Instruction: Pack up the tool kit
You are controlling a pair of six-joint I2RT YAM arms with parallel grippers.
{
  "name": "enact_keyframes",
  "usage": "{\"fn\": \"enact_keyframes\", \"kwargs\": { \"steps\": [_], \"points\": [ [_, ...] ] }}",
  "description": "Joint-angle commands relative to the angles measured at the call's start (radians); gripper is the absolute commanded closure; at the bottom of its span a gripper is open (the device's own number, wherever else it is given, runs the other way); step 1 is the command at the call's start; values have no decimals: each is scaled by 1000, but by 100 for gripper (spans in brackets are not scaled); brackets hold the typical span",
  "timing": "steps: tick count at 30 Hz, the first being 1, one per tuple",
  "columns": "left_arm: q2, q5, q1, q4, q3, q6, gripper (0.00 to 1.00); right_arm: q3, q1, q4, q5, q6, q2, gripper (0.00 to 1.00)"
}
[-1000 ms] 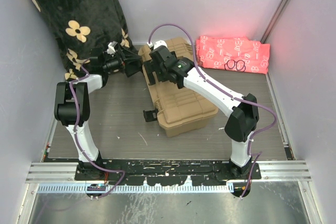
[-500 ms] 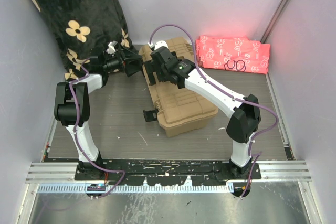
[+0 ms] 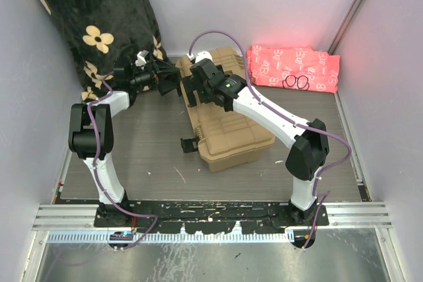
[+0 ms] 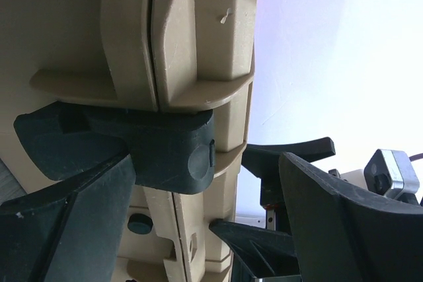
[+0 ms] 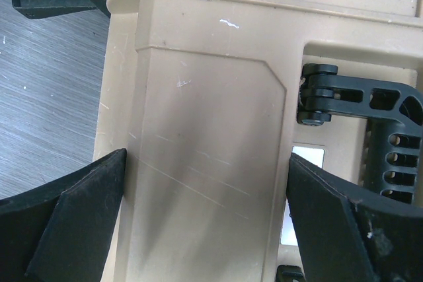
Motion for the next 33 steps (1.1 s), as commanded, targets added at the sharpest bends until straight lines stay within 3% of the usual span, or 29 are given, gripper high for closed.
{"fn": "enact_keyframes", "kwargs": {
  "steps": [1,13,20,26,33],
  "points": [
    [-97,53,-113,93,90,-37,12,-156,52,-403,-382,38,178,11],
    [-113,80,-100,-32,140,24,12,-166,52,-393,-384,35,175,11],
    [-98,93,-101,-138,185,56,23,-170,52,-387,-388,35,177,11],
    [-107,98,-99,-165,212,69,27,-175,52,-377,-392,37,180,11],
    [-94,118,-97,-165,210,72,48,-173,52,-369,-397,38,188,11]
  ]
}}
